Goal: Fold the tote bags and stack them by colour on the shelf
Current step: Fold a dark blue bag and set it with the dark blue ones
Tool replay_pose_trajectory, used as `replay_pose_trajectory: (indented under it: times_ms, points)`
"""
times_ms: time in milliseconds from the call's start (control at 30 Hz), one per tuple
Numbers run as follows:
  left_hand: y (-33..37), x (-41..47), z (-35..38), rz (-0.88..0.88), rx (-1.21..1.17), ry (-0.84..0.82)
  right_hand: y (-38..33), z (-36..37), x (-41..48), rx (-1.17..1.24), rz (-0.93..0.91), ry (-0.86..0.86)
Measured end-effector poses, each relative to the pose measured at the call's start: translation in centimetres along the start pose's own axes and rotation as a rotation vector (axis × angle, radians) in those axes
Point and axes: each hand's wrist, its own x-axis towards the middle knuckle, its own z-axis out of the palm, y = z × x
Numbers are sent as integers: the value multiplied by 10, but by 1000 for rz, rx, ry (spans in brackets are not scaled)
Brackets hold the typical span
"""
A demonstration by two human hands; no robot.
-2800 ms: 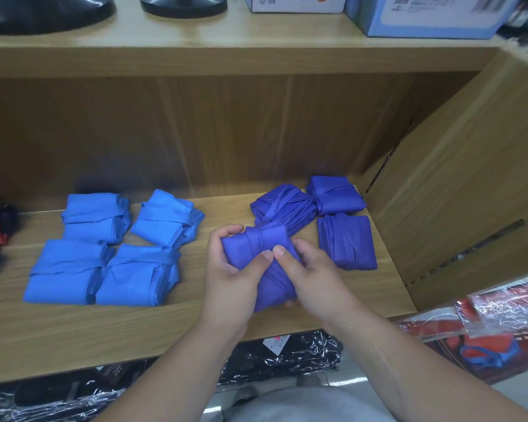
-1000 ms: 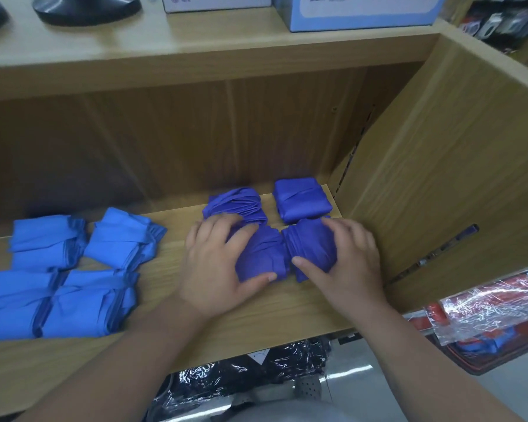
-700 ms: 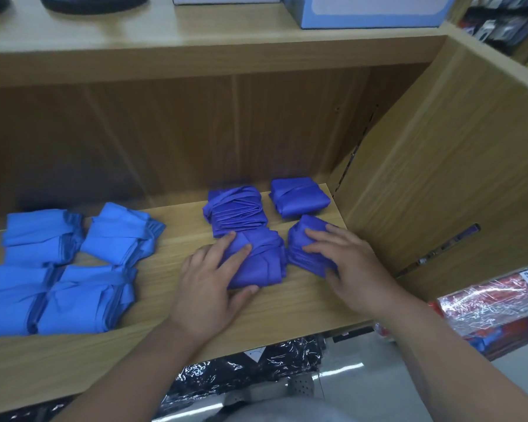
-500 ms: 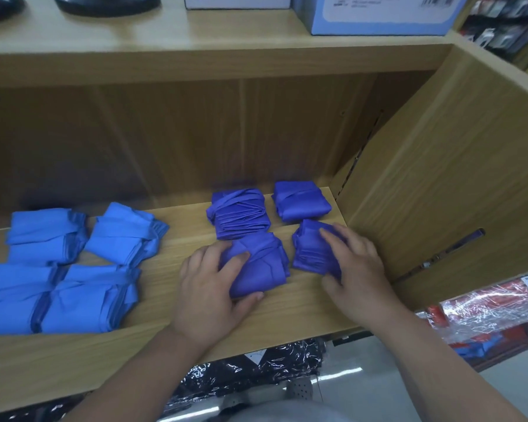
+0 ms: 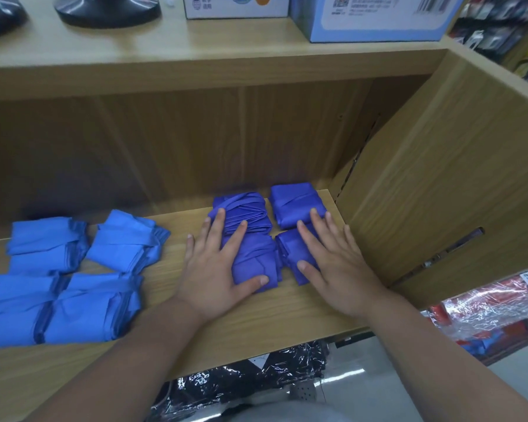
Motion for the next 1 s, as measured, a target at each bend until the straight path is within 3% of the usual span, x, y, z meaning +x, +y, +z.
replay_pose_trajectory:
  times_ms: [333, 433, 533, 667, 733, 900, 1000]
  points:
    - [17, 2, 4, -64, -6, -17, -13, 2, 13, -27, 176, 15]
    - [10, -12, -14, -22, -31, 33, -33, -5, 13, 35, 136, 209]
    - [-14, -41, -43, -15, -99, 206, -82, -8, 19, 198, -12, 345]
    - [-82, -94, -73, -84, -77, 471, -160, 1, 32, 328, -232, 157]
    - [-122, -120, -81, -180, -23, 524, -194, 12, 41, 322, -278, 29]
    - [-205, -164, -82, -325, -37, 398, -260, 35, 64, 251, -229, -162]
    - [-234, -168, -87, -297, -335, 235, -274, 45, 80, 171, -212, -238]
